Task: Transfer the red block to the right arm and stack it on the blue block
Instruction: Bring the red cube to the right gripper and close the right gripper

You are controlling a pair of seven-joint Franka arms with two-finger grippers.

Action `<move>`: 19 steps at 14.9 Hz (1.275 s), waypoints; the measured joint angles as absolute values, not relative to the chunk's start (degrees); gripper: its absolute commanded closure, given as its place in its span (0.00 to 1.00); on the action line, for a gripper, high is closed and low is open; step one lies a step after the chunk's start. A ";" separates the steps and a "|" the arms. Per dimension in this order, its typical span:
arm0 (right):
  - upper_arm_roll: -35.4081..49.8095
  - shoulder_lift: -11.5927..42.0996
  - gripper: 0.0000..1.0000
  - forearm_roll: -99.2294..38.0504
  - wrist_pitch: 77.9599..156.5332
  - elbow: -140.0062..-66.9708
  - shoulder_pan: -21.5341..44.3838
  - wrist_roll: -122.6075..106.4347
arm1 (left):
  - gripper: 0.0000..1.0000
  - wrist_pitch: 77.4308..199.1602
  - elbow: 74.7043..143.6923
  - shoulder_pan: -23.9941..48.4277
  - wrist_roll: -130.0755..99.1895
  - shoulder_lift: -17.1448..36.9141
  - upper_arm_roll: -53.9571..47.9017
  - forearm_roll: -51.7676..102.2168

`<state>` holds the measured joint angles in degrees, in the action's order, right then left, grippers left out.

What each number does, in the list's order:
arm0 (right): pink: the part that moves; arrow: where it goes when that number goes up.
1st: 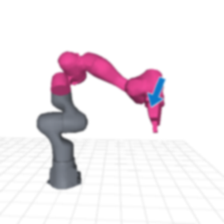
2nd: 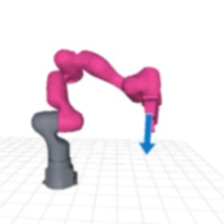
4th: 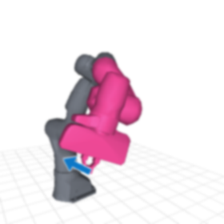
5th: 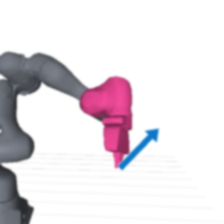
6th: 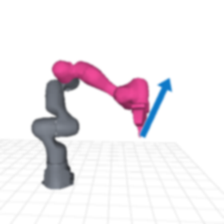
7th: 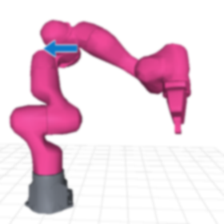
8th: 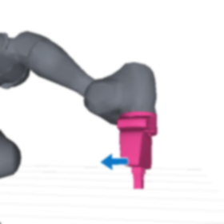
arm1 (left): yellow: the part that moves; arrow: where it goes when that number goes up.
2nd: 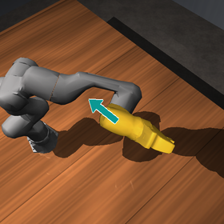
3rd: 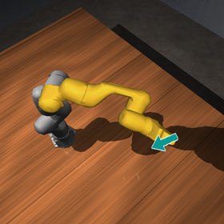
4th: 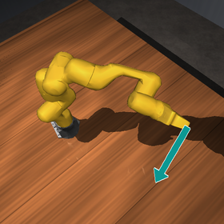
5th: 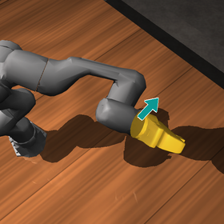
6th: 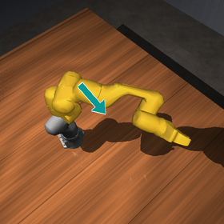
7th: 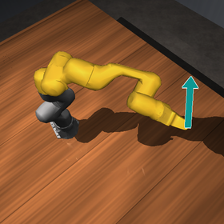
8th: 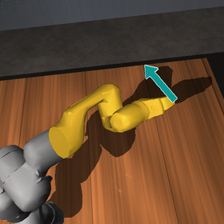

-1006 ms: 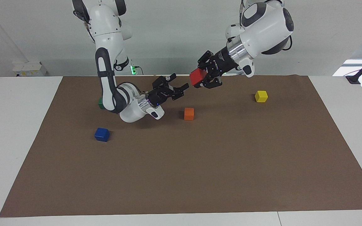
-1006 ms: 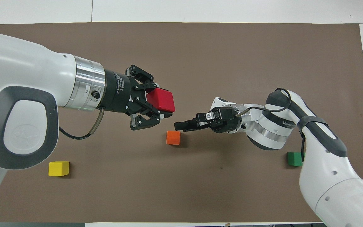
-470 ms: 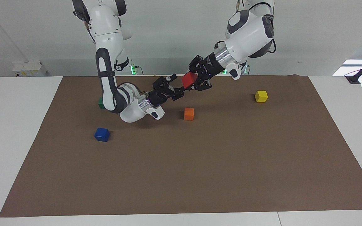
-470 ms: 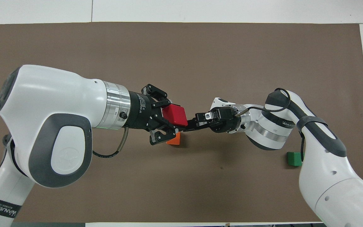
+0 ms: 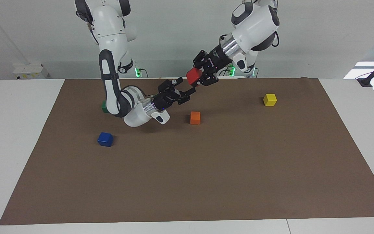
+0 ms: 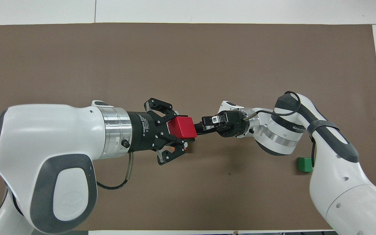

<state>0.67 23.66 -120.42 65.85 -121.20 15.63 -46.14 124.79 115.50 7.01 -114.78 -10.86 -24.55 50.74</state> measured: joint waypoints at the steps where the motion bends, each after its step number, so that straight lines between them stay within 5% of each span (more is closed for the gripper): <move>1: 0.67 23.66 0.00 -120.42 66.00 -121.20 15.63 -46.14 | 1.00 126.94 117.84 7.73 -114.60 -12.88 -24.60 51.63; 5: 0.67 23.66 0.00 -120.43 66.44 -121.20 15.63 -46.14 | 1.00 130.09 121.63 8.03 -114.17 -16.75 -24.47 52.55; 19: 0.67 23.66 0.00 -120.43 67.72 -121.18 16.05 -46.18 | 1.00 144.28 124.04 8.81 -114.11 -14.27 -28.12 55.21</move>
<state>0.67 23.66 -120.43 67.72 -121.18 16.05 -46.18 144.28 124.04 8.81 -114.11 -14.27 -28.12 55.21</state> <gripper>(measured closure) 0.000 0.449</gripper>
